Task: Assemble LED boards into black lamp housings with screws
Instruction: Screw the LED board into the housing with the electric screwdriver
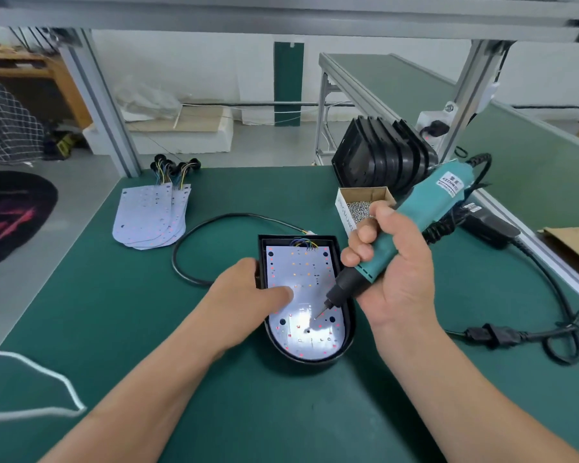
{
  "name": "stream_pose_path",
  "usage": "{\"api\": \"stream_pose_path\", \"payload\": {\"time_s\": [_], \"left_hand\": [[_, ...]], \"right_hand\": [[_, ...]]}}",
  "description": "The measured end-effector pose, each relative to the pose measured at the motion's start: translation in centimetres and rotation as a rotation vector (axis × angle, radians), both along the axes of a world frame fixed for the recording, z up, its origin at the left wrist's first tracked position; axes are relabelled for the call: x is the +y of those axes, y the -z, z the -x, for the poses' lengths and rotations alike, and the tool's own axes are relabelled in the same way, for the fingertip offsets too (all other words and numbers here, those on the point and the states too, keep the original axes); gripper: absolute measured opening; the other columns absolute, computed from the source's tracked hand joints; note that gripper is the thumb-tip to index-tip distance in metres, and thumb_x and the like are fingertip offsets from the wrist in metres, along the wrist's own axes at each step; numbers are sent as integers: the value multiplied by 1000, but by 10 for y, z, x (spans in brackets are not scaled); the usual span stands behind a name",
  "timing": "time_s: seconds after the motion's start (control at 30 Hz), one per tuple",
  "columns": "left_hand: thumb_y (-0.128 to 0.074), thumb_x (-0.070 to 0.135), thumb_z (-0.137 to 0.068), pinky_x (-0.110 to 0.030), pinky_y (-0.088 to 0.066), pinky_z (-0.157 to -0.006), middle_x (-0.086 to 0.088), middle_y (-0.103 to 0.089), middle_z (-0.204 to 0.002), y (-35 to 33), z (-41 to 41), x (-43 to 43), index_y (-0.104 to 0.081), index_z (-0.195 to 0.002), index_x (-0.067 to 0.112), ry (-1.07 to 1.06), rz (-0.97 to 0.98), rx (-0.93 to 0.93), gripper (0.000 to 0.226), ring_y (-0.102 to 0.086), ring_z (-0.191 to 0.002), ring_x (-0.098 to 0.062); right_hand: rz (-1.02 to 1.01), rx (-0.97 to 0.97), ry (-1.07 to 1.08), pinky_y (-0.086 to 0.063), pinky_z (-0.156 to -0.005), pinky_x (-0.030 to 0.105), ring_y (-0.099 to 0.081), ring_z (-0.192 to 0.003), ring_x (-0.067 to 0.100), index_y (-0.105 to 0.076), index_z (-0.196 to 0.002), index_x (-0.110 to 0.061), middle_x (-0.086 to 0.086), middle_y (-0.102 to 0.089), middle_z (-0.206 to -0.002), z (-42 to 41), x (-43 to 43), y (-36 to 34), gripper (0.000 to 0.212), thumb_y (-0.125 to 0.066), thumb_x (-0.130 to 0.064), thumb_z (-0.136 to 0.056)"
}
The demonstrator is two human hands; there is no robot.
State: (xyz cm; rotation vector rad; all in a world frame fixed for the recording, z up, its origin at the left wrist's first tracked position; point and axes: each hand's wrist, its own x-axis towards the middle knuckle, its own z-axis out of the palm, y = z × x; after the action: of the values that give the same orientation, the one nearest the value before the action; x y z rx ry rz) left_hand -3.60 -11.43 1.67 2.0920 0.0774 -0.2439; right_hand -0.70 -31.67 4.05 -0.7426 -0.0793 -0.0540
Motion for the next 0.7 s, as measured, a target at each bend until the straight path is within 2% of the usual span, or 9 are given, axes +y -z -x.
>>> {"api": "stream_pose_path", "payload": {"time_s": [0.17,0.27,0.43,0.53,0.63,0.7], "left_hand": [[-67,42,-72,-55,-58,-95,-5,-78,-100,-2,0,-2,-72,-99,16,2,-9,2,38,-72,-96,-33],[-67,41,-73,-55,-57,-95,-9,-77,-100,-3,0,-3,-71,-102,11,9,-5,2,42,-69,-82,-22],[-67,40,-72,-57,-57,-91,-14,-75,-102,-1,-1,-3,-69,-101,5,0,-2,-11,45,-59,-76,-15],[-67,40,-72,-57,-57,-90,-15,-75,-101,1,-2,-3,-69,-100,6,0,-6,-24,45,-59,-75,-16],[-68,41,-71,-56,-57,-92,-11,-77,-101,3,-3,-3,-71,-102,8,-8,7,-30,45,-70,-81,-27],[-68,40,-70,-54,-59,-90,-13,-76,-103,5,-4,-3,-70,-104,6,-16,24,-26,48,-69,-79,-23]], "right_hand": [[80,-43,-33,-42,-48,25,-43,-49,13,-55,-94,-19,0,-51,-64,4,8,4,5,-60,-17,-92],[111,-75,-30,-42,-49,26,-42,-49,14,-57,-93,-19,1,-51,-64,6,8,4,4,-59,-16,-92],[166,-125,-34,-42,-50,28,-41,-48,17,-62,-89,-20,4,-51,-64,9,11,3,8,-59,-14,-92],[202,-166,-35,-43,-50,29,-41,-48,18,-64,-87,-21,5,-51,-64,11,13,1,12,-58,-12,-92],[237,-218,-51,-44,-50,30,-40,-47,19,-64,-90,-19,6,-51,-63,15,13,-1,12,-58,-9,-92],[266,-252,-79,-44,-50,30,-41,-46,19,-66,-90,-20,6,-52,-62,18,14,-4,9,-63,-12,-88]]}}
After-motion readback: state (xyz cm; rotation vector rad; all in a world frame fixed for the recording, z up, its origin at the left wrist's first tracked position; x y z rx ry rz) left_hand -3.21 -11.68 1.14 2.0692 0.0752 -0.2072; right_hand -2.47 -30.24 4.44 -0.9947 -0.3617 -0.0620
